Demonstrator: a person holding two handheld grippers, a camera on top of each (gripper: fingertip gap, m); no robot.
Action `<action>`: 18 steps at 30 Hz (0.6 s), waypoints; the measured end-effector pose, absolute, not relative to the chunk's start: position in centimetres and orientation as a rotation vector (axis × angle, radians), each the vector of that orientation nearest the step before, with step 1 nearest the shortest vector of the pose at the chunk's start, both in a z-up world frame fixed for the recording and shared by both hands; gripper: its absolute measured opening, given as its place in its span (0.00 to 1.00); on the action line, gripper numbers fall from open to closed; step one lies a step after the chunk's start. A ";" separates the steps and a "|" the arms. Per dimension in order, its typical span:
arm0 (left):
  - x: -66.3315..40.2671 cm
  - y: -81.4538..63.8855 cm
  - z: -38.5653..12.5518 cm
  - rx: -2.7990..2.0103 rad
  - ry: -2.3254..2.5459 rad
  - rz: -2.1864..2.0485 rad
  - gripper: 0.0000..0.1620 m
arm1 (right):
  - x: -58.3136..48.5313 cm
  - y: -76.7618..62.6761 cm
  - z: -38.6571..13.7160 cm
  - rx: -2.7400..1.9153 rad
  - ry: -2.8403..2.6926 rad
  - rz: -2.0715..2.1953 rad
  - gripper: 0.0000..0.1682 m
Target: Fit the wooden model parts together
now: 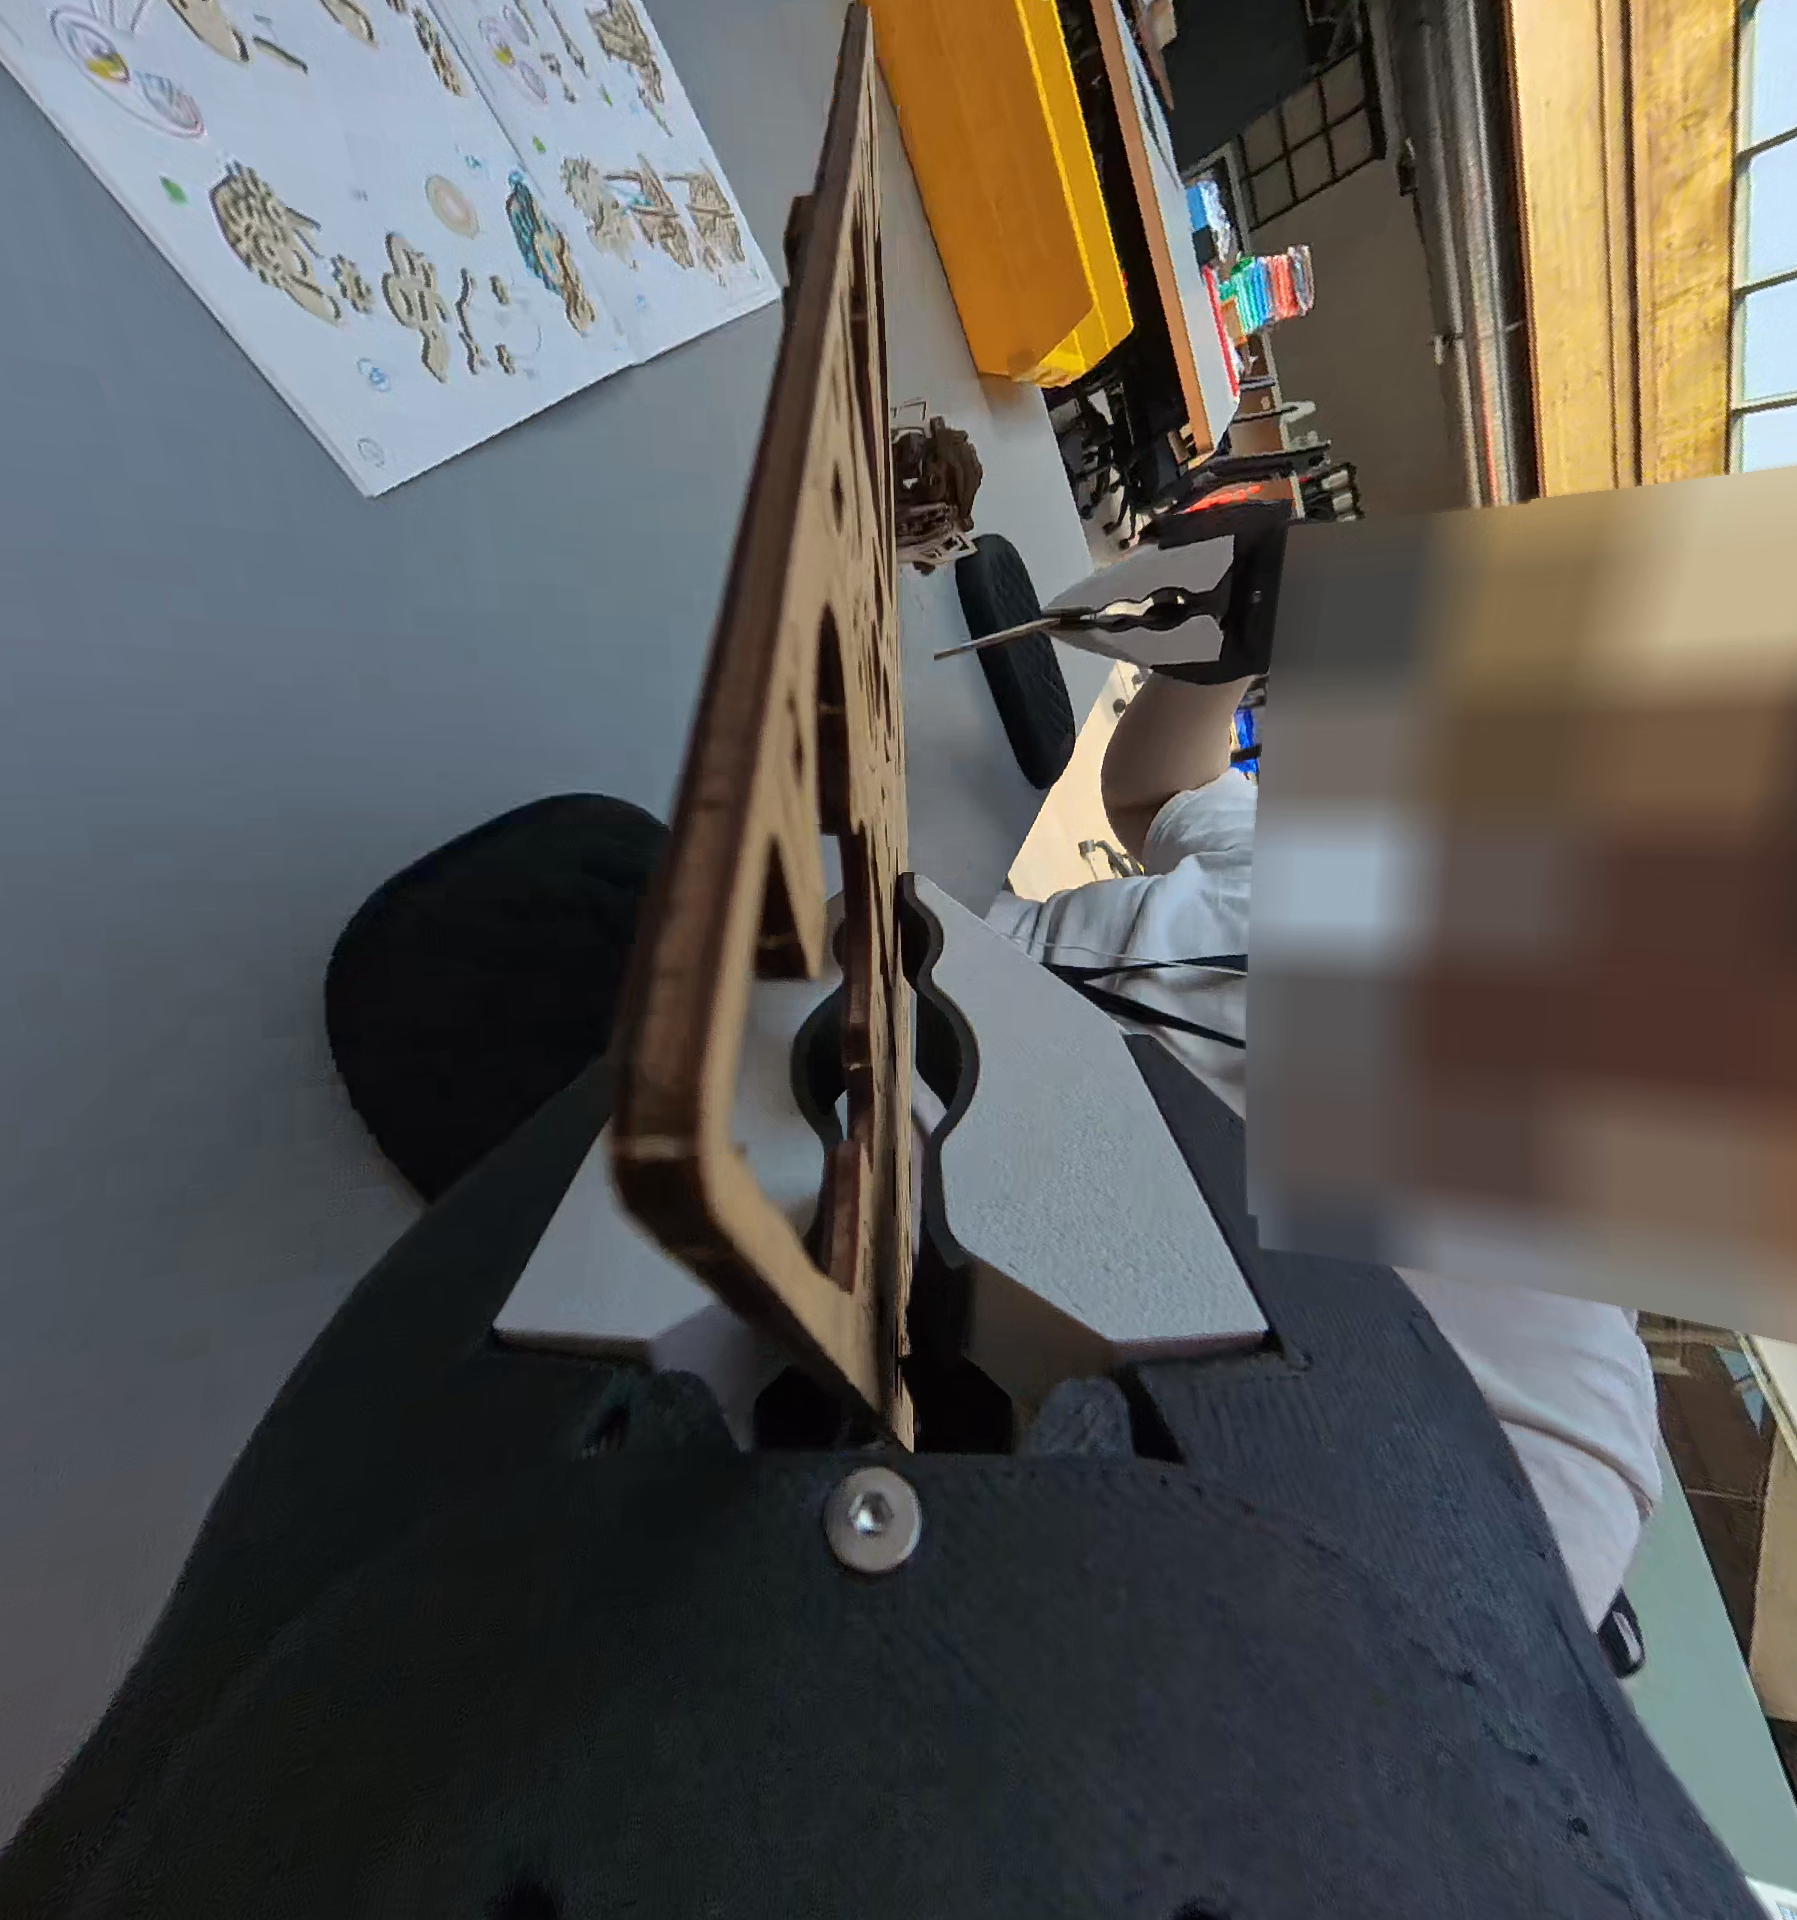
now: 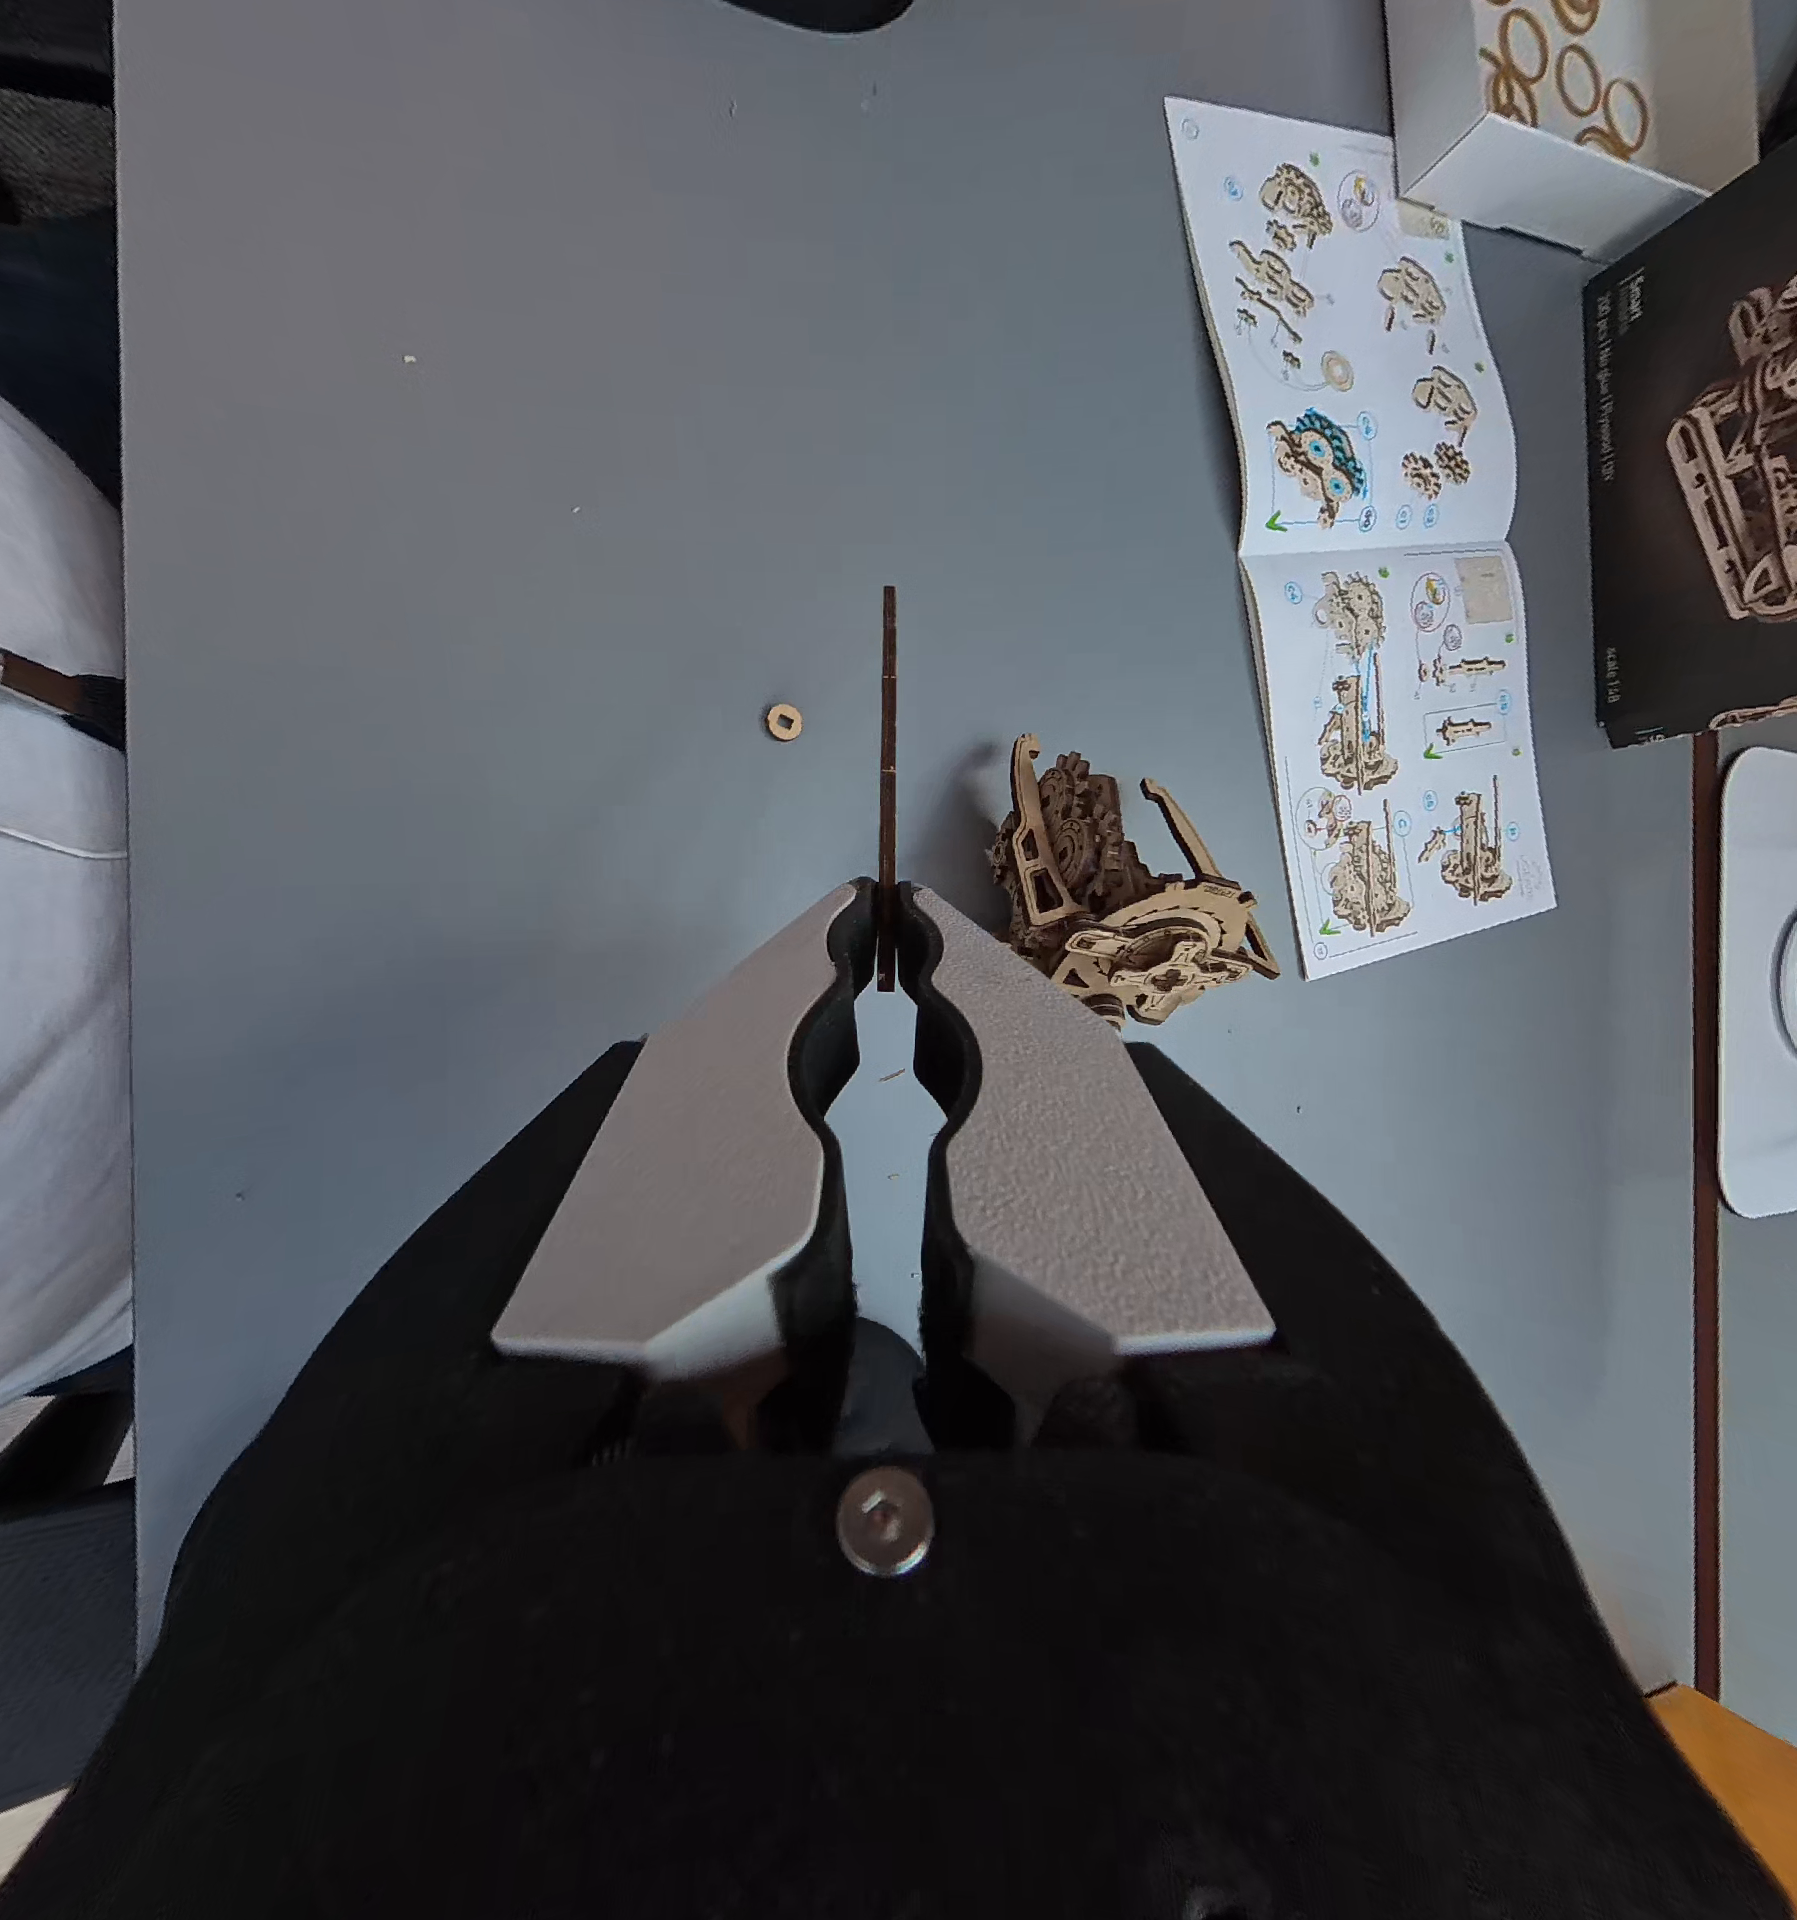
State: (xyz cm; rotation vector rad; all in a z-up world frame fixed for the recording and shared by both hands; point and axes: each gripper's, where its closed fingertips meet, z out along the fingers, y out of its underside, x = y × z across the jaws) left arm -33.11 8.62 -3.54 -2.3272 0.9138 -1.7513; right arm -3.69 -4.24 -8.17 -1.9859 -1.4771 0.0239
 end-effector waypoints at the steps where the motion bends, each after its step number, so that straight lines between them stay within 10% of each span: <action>1: -34.6 8.1 -3.7 -2.381 0.945 -1.732 0.01 | -3.8 -4.1 -8.0 -1.978 -1.467 0.026 0.01; 18: -48.6 8.3 -11.6 -3.180 1.017 -1.339 0.01 | -4.0 -4.1 -8.3 -1.989 -1.444 0.009 0.01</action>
